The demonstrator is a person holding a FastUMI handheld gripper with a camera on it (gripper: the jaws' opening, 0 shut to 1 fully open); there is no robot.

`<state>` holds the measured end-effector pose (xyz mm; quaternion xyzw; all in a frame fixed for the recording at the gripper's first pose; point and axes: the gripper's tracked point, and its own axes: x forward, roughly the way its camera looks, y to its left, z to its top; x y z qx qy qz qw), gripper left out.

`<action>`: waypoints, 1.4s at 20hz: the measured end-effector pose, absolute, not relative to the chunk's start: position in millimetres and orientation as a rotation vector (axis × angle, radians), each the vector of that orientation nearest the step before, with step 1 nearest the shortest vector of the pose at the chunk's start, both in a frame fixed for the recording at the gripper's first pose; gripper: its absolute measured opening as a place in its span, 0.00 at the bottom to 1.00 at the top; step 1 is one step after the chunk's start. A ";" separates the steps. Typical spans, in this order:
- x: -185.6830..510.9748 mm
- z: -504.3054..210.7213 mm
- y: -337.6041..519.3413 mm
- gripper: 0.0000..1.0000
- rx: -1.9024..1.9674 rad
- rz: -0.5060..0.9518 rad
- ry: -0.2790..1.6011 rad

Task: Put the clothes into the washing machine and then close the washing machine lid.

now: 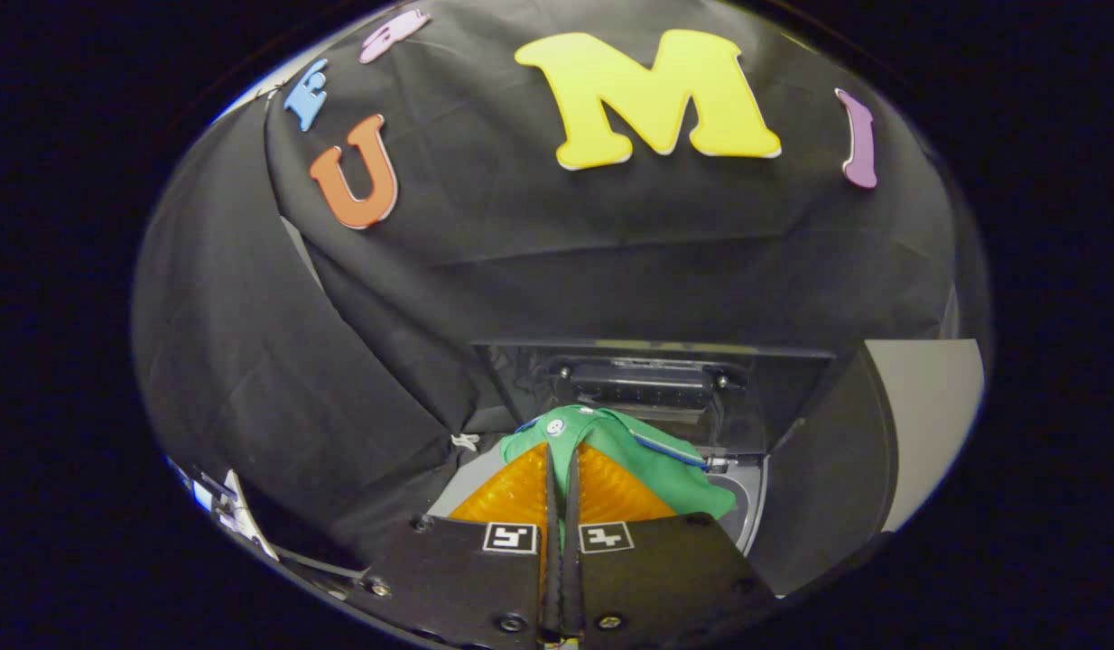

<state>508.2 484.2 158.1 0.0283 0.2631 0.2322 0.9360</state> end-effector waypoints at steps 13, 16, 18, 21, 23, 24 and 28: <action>547.7 14.2 468.3 0.04 0.034 0.348 0.805; 540.2 -6.0 464.7 0.04 0.052 0.314 0.866; 536.2 -20.7 462.1 0.04 0.053 0.303 0.901; 530.8 -36.0 453.9 0.04 0.048 0.275 0.935; 530.8 -41.9 450.5 0.04 0.047 0.264 0.938; 529.6 -42.2 447.7 0.04 0.046 0.257 0.944; 527.4 -39.4 447.4 0.04 0.043 0.249 0.933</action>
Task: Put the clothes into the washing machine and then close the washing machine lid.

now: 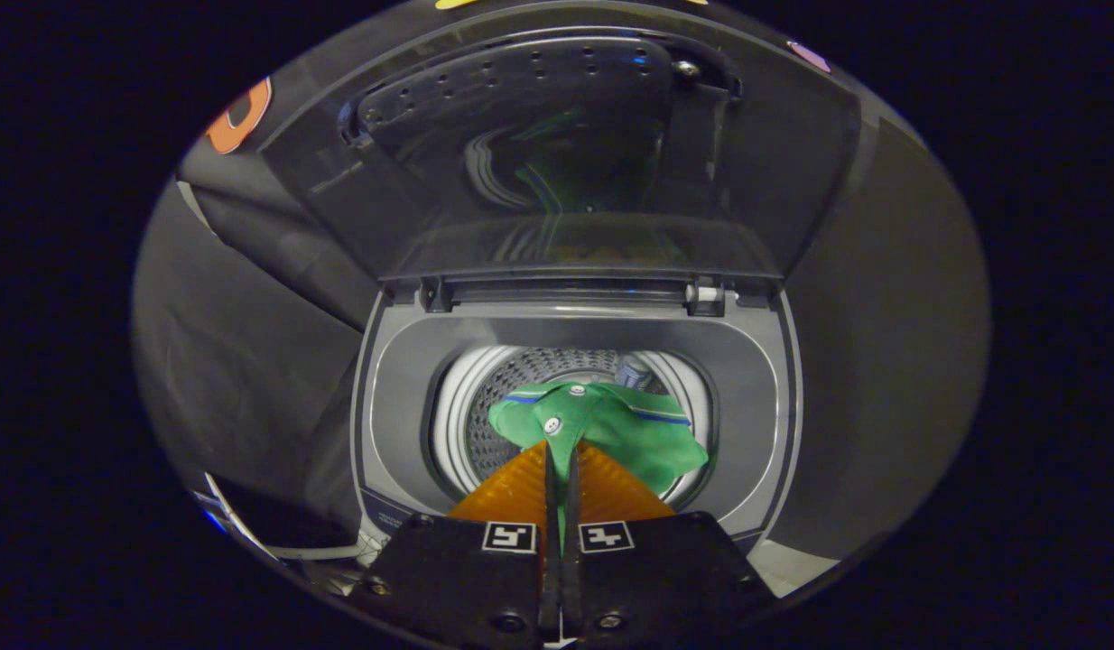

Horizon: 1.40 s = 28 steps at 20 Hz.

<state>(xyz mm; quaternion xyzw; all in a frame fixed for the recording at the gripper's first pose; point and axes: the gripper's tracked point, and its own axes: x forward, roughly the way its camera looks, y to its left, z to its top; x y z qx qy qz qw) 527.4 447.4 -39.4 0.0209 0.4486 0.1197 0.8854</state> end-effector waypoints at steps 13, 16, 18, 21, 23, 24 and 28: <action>521.8 -29.7 447.6 0.53 0.009 0.241 0.880; 519.8 -34.8 442.1 0.94 0.020 0.226 0.867; 516.1 -36.9 440.1 0.92 0.019 0.225 0.877; 514.5 -36.4 436.5 0.92 0.026 0.217 0.870; 512.0 -33.9 436.2 0.92 0.026 0.224 0.861; 511.4 -31.5 435.0 0.92 0.022 0.224 0.850; 506.8 -17.1 433.1 0.92 -0.017 0.234 0.798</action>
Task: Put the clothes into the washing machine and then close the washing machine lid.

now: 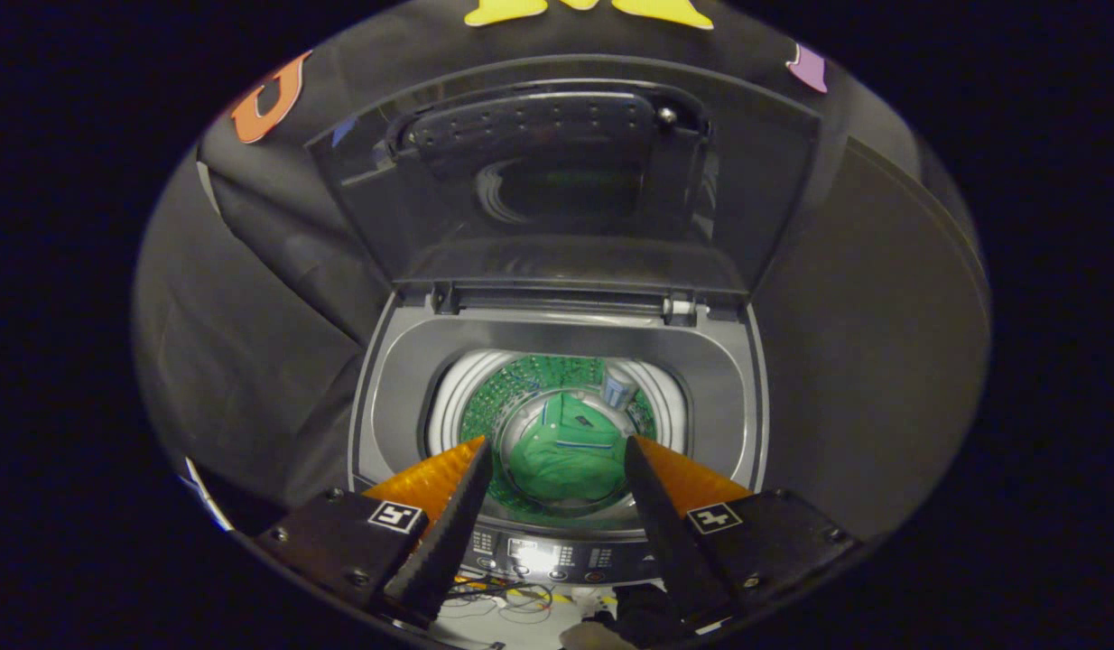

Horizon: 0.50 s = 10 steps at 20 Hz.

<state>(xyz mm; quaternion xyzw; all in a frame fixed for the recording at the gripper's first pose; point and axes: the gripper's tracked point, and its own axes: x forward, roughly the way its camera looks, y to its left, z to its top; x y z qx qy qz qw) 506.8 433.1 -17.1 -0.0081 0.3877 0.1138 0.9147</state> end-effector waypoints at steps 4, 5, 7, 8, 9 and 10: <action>504.0 4.3 426.7 0.92 -0.055 0.234 0.726; 502.1 9.5 426.9 0.92 -0.061 0.240 0.710; 498.9 23.2 425.3 0.92 -0.074 0.247 0.672; 496.3 32.6 423.0 0.92 -0.078 0.245 0.650; 494.5 43.5 423.6 0.92 -0.073 0.252 0.616; 493.8 55.0 422.3 0.92 -0.076 0.252 0.584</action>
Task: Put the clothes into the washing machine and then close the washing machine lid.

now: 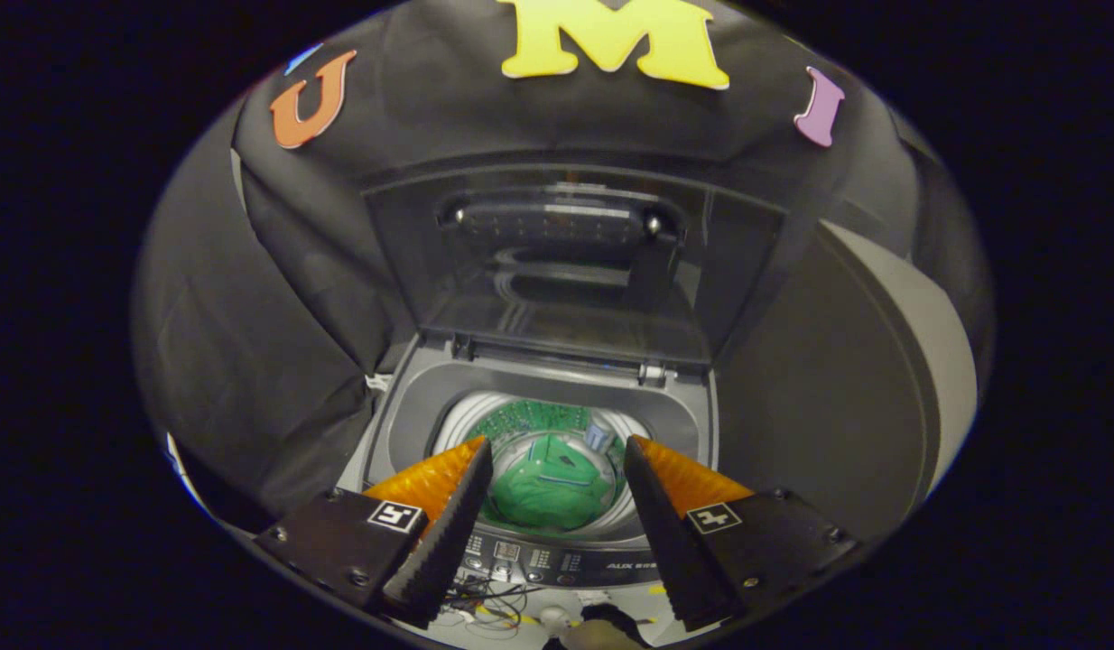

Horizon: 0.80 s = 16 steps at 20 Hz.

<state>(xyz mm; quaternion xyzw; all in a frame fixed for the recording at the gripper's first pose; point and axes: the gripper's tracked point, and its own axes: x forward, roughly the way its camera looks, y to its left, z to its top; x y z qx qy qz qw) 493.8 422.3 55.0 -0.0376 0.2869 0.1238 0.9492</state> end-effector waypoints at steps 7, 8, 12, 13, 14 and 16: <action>478.4 118.3 417.1 0.92 -0.103 0.264 0.406; 476.7 125.8 416.4 0.92 -0.100 0.265 0.387; 476.3 166.7 415.6 0.92 -0.081 0.259 0.286; 475.1 174.6 414.6 0.92 -0.085 0.258 0.271; 474.5 183.3 414.3 0.92 -0.086 0.258 0.250; 478.7 195.8 417.3 0.92 -0.093 0.254 0.220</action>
